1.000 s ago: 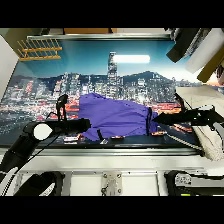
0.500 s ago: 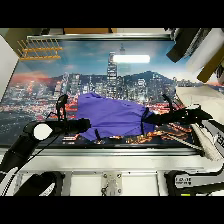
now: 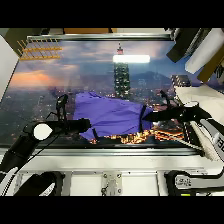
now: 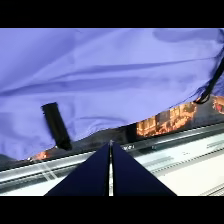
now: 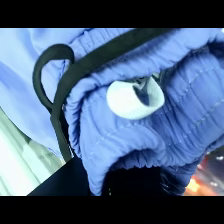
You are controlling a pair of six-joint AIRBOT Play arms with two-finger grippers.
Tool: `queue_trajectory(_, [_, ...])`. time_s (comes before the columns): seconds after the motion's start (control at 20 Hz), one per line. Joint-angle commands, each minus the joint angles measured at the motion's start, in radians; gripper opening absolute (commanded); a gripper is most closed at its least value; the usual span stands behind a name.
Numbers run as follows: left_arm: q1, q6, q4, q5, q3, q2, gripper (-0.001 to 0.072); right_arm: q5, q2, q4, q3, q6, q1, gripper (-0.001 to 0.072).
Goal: Fold the clothes and pants, and hang the long-sleeved shirts on hangers.
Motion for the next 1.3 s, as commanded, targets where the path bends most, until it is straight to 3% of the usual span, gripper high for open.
queue_trajectory(0.0, [-0.001,0.002,0.0,0.0,0.001,-0.001,0.0007,0.0,0.092,-0.055,0.101,0.138,-0.037,0.0014])
queue_trajectory(0.25, [-0.001,0.002,0.001,0.0,0.001,-0.001,0.0007,-0.076,0.232,-0.243,0.338,0.548,-0.209,0.0014])
queue_trajectory(0.55, [-0.001,0.002,0.004,0.0,0.001,-0.001,0.0007,-0.22,0.369,-0.329,0.411,0.851,-0.517,0.0015])
queue_trajectory(0.75, [-0.001,0.002,0.005,0.002,0.001,-0.001,0.0007,-0.22,0.449,-0.407,0.411,0.969,-0.666,0.0014])
queue_trajectory(0.95, [-0.001,0.003,0.005,0.001,0.001,-0.001,0.0007,-0.105,0.507,-0.661,0.41,1.128,-0.72,0.0014])
queue_trajectory(1.25, [-0.001,0.011,0.011,0.0,0.001,-0.001,0.0007,0.2,0.515,-0.927,0.369,1.117,-0.72,0.0015])
